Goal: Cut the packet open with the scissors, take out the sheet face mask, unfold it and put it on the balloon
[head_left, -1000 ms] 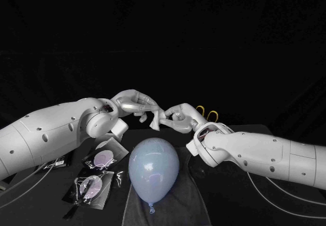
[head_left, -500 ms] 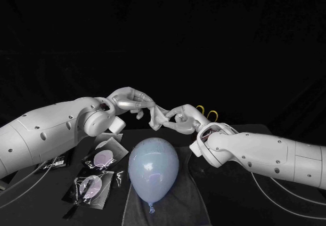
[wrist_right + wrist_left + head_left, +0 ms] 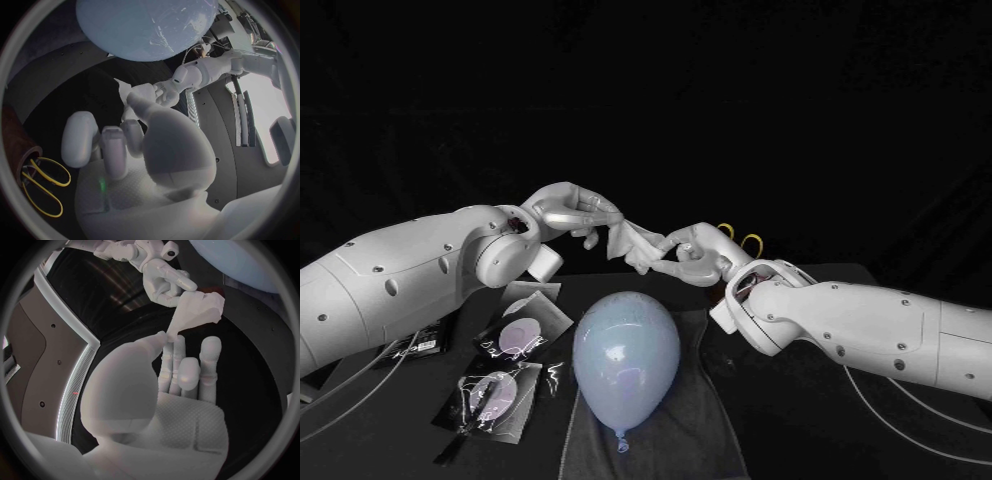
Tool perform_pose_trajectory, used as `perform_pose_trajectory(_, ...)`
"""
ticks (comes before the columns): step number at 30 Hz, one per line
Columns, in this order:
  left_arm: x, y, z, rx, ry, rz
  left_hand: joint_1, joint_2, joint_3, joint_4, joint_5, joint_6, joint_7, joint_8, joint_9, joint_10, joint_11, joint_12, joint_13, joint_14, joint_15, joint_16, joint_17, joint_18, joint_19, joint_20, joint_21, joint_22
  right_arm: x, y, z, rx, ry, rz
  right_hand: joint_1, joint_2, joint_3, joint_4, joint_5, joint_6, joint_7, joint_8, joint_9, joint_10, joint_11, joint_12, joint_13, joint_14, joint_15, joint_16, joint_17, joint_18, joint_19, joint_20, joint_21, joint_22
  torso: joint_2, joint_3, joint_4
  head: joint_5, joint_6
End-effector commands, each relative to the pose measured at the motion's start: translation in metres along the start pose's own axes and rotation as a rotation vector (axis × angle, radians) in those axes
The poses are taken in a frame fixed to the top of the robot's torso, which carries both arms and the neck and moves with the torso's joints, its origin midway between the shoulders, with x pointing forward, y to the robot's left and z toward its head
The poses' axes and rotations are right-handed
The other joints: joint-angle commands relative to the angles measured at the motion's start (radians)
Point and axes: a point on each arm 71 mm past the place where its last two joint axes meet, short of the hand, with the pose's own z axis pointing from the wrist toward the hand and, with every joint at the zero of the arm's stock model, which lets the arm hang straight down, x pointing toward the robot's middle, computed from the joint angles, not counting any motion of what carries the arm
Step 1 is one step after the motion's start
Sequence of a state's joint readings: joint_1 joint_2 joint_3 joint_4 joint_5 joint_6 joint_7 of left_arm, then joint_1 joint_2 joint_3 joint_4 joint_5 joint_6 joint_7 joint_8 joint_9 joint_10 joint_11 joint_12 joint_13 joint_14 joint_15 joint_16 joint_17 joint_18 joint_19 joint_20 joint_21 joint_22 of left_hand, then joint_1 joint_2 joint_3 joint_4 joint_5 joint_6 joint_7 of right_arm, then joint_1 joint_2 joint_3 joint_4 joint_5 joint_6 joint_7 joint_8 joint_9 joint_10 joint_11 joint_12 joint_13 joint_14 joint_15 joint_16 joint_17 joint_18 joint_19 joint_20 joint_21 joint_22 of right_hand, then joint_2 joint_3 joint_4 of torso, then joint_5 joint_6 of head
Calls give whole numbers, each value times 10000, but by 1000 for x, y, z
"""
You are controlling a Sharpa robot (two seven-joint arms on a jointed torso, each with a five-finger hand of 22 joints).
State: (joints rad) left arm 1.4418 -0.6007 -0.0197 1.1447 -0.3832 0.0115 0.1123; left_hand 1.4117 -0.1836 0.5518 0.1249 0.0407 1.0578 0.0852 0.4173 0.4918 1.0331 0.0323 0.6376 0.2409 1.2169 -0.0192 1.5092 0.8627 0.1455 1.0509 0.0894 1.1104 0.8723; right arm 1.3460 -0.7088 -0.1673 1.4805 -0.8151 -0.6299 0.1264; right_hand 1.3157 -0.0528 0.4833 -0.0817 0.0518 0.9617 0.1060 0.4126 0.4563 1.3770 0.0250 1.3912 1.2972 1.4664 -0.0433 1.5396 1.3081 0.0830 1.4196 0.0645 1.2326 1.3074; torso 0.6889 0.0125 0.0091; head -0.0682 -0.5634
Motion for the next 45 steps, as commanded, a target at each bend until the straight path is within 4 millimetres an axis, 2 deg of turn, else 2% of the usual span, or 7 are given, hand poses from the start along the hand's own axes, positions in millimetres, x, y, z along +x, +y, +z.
perform_pose_trajectory(1,-3,-3,0,234,-196,155,119,-2,67,0,69,59,-9,22,172,77,9,-68,-8,81,13,42,7,71,56,-7,36,7,0,-1,-1,-192,303,-491,47,-5,72,-77,-33,-27,17,7,12,3,32,0,70,844,36,41,1664,-100,7,-1,27,1020,1,2,3,2,-1)
perform_pose_trajectory(6,-4,-3,0,213,-174,268,125,-3,75,-5,69,60,-5,19,176,81,9,-75,-11,78,11,43,-2,68,69,-9,48,21,-2,-1,0,-490,415,-1047,-39,-76,83,-91,-35,-219,97,-108,-45,-89,94,-81,-18,842,79,40,1661,-86,-30,28,-53,993,5,5,9,6,10)
perform_pose_trajectory(11,-2,-3,1,198,-44,399,125,-3,75,-5,69,60,-5,19,176,81,9,-75,-11,78,11,43,-2,68,69,-9,48,21,-3,2,0,-809,510,-1354,-376,-441,10,-20,-37,-1340,564,-947,-441,-589,482,-512,-545,844,395,48,1682,-73,-146,232,-281,913,11,5,10,12,13)
perform_pose_trajectory(14,0,-3,1,185,90,500,125,-3,75,-5,69,60,-5,19,176,81,9,-75,-11,78,11,43,-2,68,69,-9,48,21,-4,5,1,-1053,524,-1427,-452,-580,-55,-8,-34,-1485,666,-1160,-548,-649,590,-550,-587,846,503,57,1702,-76,-153,331,-287,922,11,5,7,16,15)
perform_pose_trajectory(41,15,-7,2,243,785,435,124,-14,86,-11,68,64,1,14,188,95,12,-92,-18,88,10,49,13,66,80,-14,61,35,-6,5,16,-440,-16,-414,-828,-616,-374,376,-29,-1181,663,-1398,-700,-470,615,-376,-348,879,555,113,1871,-61,-91,482,-184,1009,13,-14,11,37,48)
perform_pose_trajectory(44,14,-7,2,180,708,440,121,-16,89,-10,69,66,2,12,192,101,14,-98,-20,101,11,52,38,61,96,-15,77,58,-8,7,16,-565,-234,-321,-778,-519,-357,415,-24,-926,603,-1307,-671,-351,571,-276,-216,874,530,109,1853,-73,-47,478,-102,1052,10,-10,16,48,47)
perform_pose_trajectory(45,14,-6,2,148,666,445,120,-16,90,-10,69,66,2,12,193,102,14,-99,-21,106,11,53,49,59,105,-15,85,69,-8,9,15,-660,-333,-288,-643,-422,-312,387,-14,-422,435,-1043,-572,-154,430,-106,13,880,442,117,1884,-87,19,432,19,1113,8,-7,18,50,43)
